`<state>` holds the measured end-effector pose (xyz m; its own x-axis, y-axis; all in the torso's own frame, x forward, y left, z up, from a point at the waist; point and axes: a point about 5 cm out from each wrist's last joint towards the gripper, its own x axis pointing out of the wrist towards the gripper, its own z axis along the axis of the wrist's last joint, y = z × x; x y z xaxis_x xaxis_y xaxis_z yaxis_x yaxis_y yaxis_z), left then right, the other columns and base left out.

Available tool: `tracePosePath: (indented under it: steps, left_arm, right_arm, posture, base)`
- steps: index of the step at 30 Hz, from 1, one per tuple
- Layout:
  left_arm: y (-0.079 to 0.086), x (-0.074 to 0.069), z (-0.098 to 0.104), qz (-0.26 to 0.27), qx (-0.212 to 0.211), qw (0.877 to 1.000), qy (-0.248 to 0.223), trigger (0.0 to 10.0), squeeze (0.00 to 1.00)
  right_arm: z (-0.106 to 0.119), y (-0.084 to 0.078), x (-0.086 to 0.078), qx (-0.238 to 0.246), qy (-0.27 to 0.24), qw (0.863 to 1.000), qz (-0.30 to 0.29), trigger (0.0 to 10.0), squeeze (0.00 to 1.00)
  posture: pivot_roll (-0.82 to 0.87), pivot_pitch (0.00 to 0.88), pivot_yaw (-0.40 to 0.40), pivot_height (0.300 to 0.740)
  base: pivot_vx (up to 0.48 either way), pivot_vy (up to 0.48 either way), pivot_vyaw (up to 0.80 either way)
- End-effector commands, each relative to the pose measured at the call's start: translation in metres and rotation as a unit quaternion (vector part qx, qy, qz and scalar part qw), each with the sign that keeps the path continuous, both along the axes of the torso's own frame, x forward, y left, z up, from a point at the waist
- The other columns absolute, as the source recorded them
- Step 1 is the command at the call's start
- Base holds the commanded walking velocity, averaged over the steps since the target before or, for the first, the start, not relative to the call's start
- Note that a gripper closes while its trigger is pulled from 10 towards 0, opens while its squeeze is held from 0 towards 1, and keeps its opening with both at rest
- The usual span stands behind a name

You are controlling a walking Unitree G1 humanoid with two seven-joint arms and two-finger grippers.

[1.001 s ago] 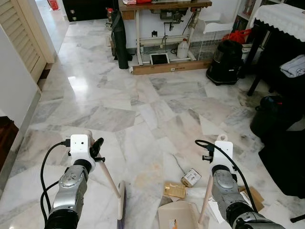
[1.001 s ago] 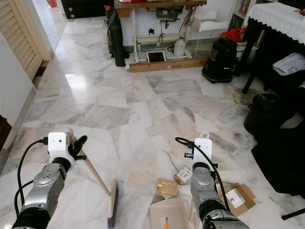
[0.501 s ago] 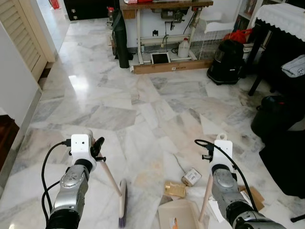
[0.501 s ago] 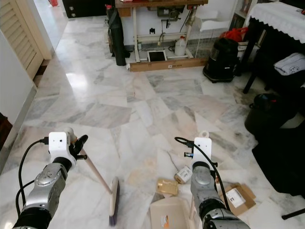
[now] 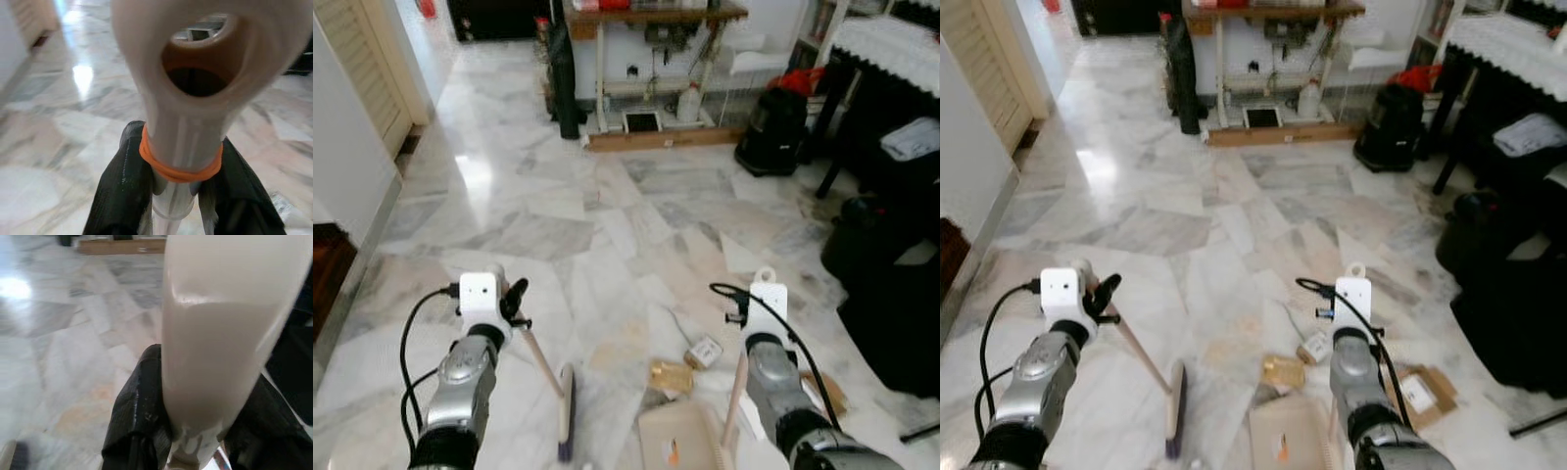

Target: Sweep floor

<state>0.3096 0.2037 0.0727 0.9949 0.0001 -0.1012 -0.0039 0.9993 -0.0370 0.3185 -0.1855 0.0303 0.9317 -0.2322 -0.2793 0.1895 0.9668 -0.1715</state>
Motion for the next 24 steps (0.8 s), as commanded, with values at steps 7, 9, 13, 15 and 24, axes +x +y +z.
tracePosePath:
  steps: [7, 9, 13, 15, 24]
  left_arm:
    - [0.0049, 0.0014, 0.0039, 0.014, 0.007, 1.0, -0.011, 10.0, 0.0]
    - [0.0055, 0.0013, 0.0045, 0.014, 0.006, 1.0, -0.014, 10.0, 0.0]
    - [0.0093, 0.0008, 0.0067, 0.025, 0.015, 0.999, -0.022, 10.0, 0.0]
    - [0.011, 0.0007, 0.0081, 0.03, 0.028, 0.999, -0.026, 10.0, 0.0]
    - [0.008, -0.0021, 0.0009, 0.007, 0.079, 0.997, -0.003, 10.0, 0.0]
  right_arm:
    - [-0.0061, 0.0013, -0.0038, 0.001, 0.018, 1.0, 0.002, 10.0, 0.0]
    - [-0.0061, 0.0015, -0.0038, 0.001, 0.018, 1.0, 0.002, 10.0, 0.0]
    - [-0.0063, 0.0015, -0.0039, 0.0, 0.019, 1.0, 0.003, 10.0, 0.0]
    - [-0.0065, 0.0014, -0.004, 0.001, 0.019, 1.0, 0.004, 10.0, 0.0]
    - [-0.0098, 0.0045, -0.0063, 0.002, 0.025, 1.0, 0.012, 10.0, 0.0]
  posture:
    - [0.12, 0.0, -0.015, 0.74]
    - [0.12, 0.0, -0.015, 0.74]
    - [0.12, 0.0, -0.015, 0.74]
    - [0.12, 0.0, -0.015, 0.74]
    - [0.13, 0.0, -0.011, 0.74]
  base:
    - [-0.121, 0.0, 0.0]
    - [0.0, 0.0, 0.0]
    - [0.0, 0.0, 0.0]
    - [0.0, 0.0, 0.0]
    - [0.0, 0.0, 0.0]
